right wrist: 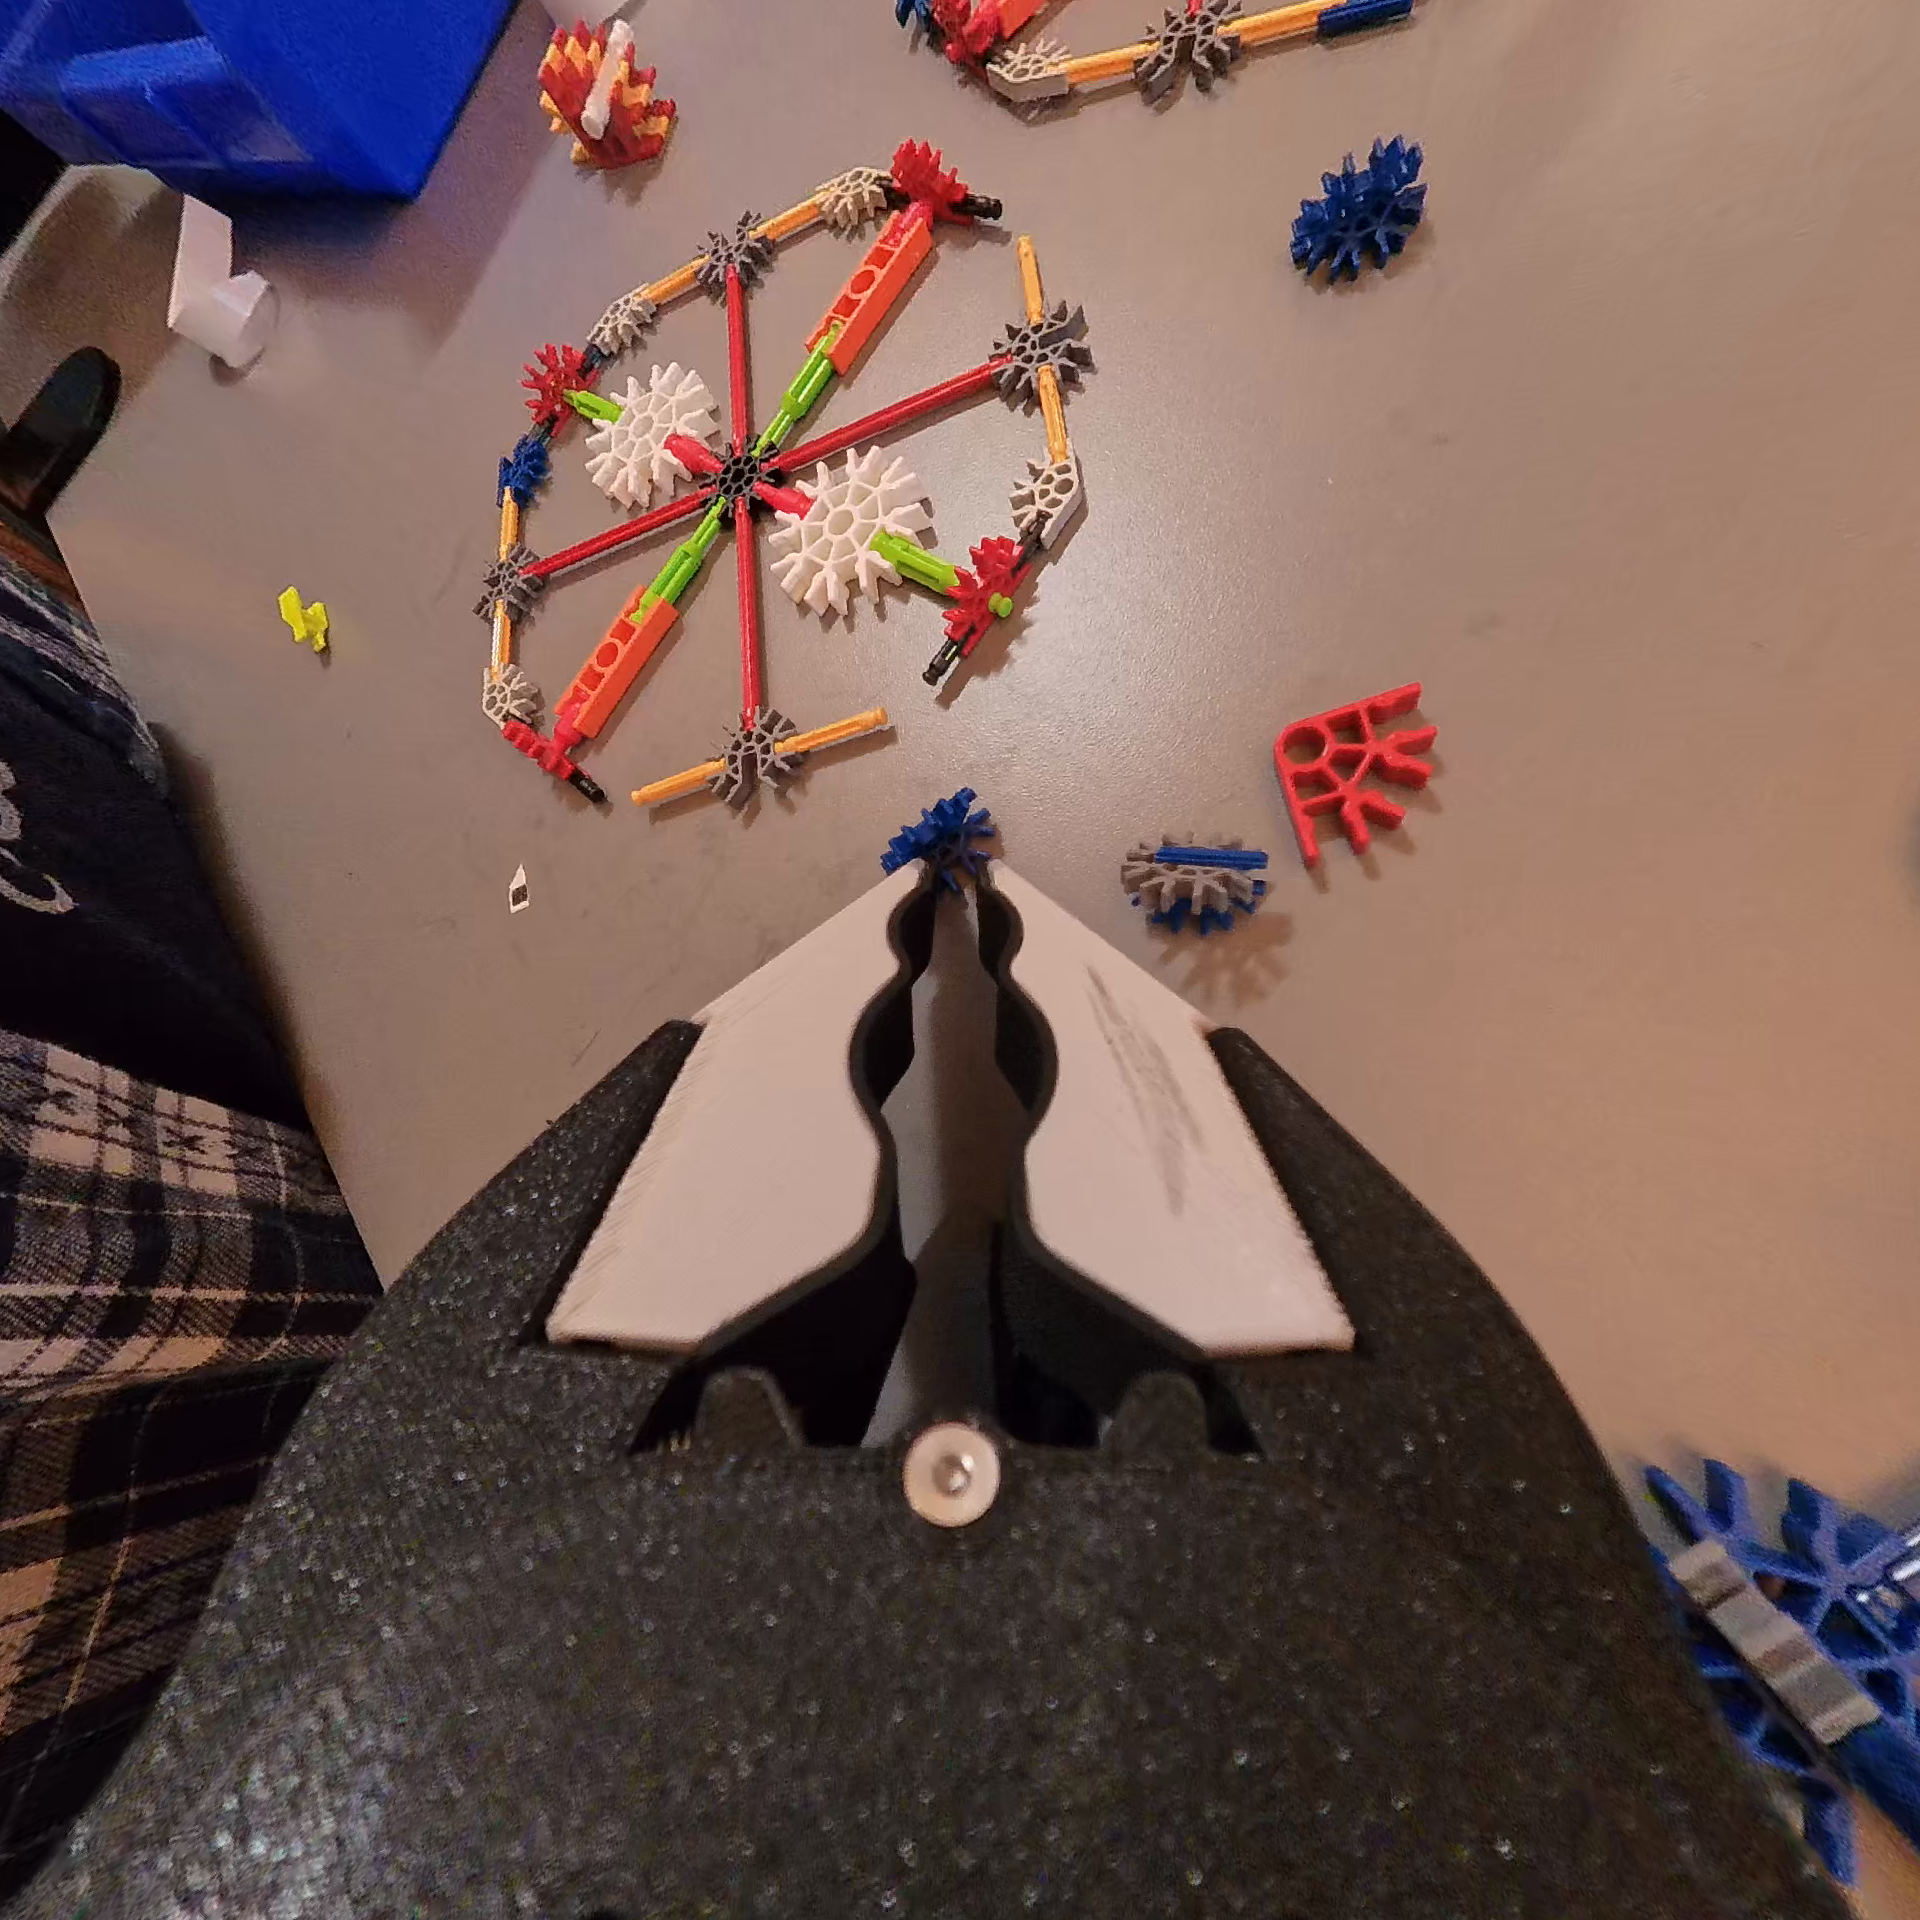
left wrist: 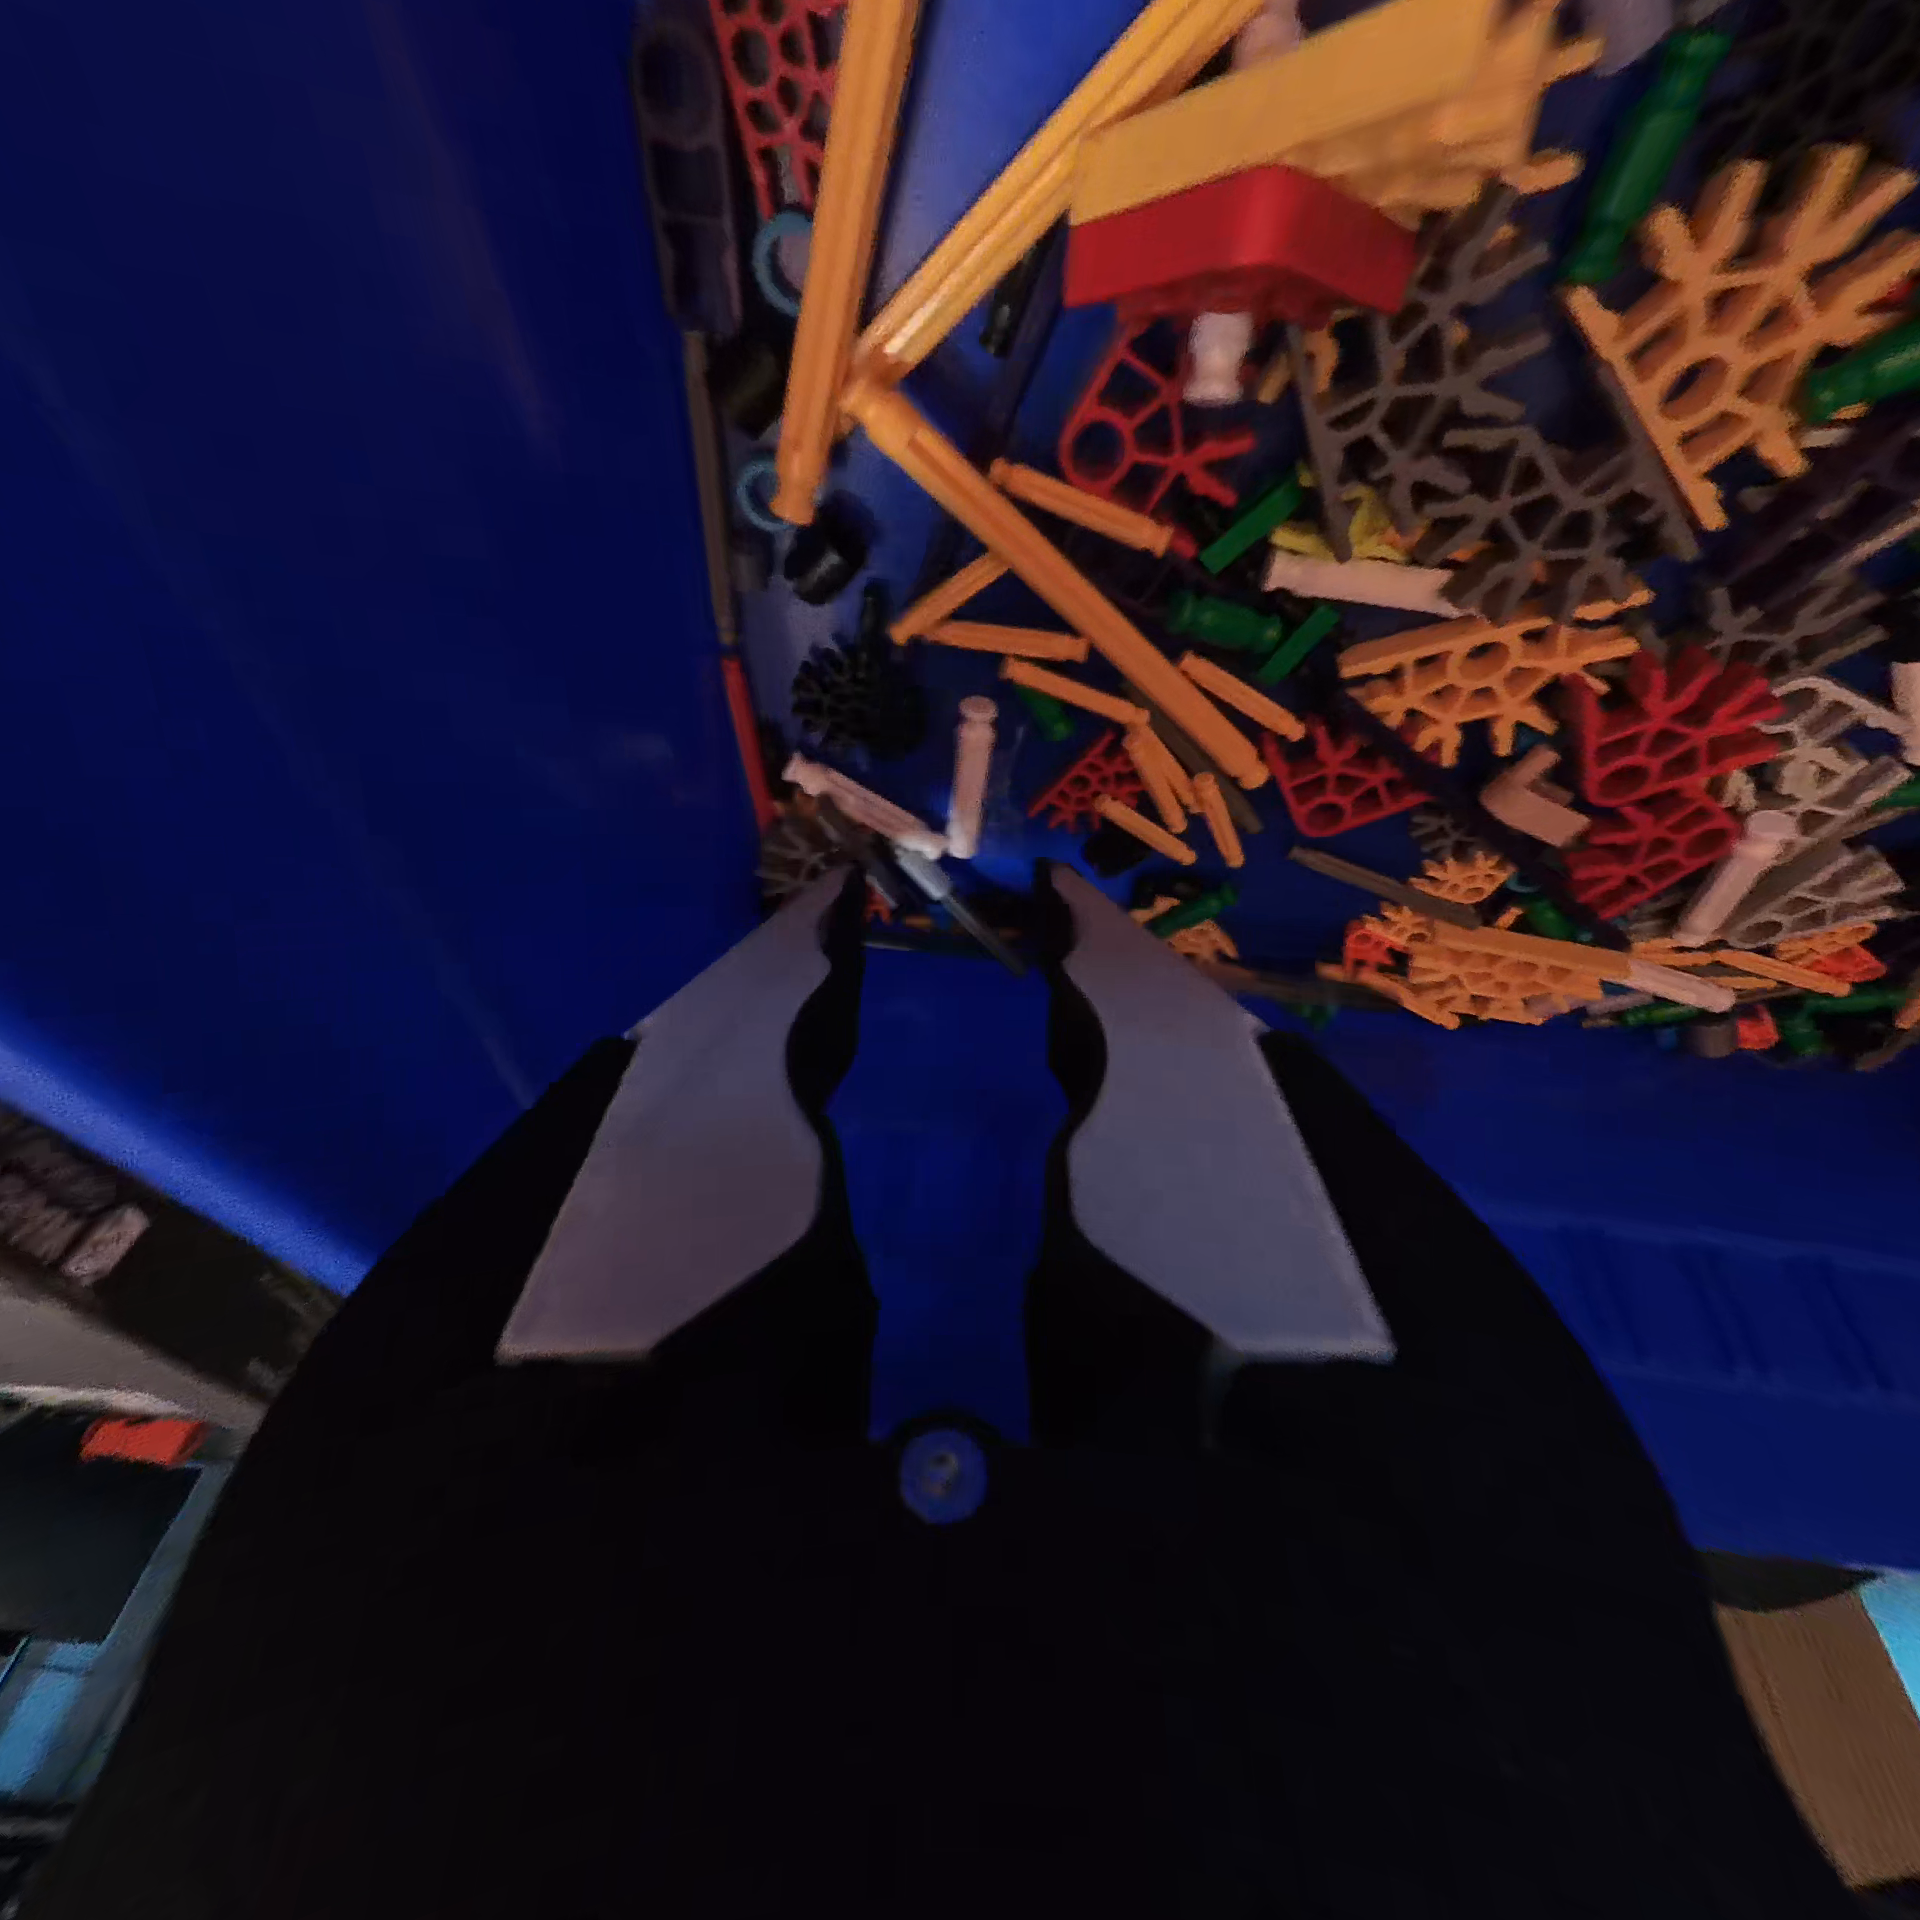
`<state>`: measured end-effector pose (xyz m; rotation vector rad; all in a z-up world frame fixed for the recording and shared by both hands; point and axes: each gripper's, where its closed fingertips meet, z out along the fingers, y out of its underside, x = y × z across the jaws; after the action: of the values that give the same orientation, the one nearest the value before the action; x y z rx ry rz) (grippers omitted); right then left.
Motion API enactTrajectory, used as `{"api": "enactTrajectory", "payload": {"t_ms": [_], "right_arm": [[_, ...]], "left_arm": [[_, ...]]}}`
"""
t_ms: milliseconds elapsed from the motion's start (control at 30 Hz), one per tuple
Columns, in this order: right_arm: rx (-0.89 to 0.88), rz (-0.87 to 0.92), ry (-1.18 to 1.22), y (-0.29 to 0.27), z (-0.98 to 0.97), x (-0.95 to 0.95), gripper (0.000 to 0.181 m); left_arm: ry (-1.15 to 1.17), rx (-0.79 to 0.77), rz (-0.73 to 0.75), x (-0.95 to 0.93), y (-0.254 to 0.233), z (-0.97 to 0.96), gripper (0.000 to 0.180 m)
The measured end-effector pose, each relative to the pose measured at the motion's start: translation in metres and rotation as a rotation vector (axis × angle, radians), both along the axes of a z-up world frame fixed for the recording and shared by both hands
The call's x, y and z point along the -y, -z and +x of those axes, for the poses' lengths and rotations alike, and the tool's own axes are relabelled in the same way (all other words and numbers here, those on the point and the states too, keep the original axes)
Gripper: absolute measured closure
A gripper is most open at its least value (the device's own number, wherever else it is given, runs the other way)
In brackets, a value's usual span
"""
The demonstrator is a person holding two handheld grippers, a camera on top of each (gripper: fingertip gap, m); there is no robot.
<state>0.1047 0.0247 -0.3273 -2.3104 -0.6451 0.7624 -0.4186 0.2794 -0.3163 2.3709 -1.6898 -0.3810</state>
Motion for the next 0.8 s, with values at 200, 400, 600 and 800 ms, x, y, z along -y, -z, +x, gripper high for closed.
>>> {"api": "enactTrajectory", "payload": {"t_ms": [200, 400, 600, 800], "right_arm": [[0.002, 0.002, -0.001, 0.0, 0.0, 0.0, 0.175], [0.002, 0.002, -0.001, 0.0, 0.0, 0.0, 0.174], [-0.003, -0.002, -0.001, 0.0, 0.0, 0.0, 0.174], [-0.006, -0.005, -0.001, 0.0, 0.0, 0.0, 0.174]], "left_arm": [[-0.011, 0.12, -0.063, 0.005, 0.006, 0.026, 0.178], [-0.046, 0.37, 0.001, -0.01, -0.029, 0.062, 0.168], [-0.076, 0.345, 0.094, -0.026, -0.063, 0.041, 0.163], [-0.073, 0.253, 0.116, -0.024, -0.062, 0.021, 0.163]]}}
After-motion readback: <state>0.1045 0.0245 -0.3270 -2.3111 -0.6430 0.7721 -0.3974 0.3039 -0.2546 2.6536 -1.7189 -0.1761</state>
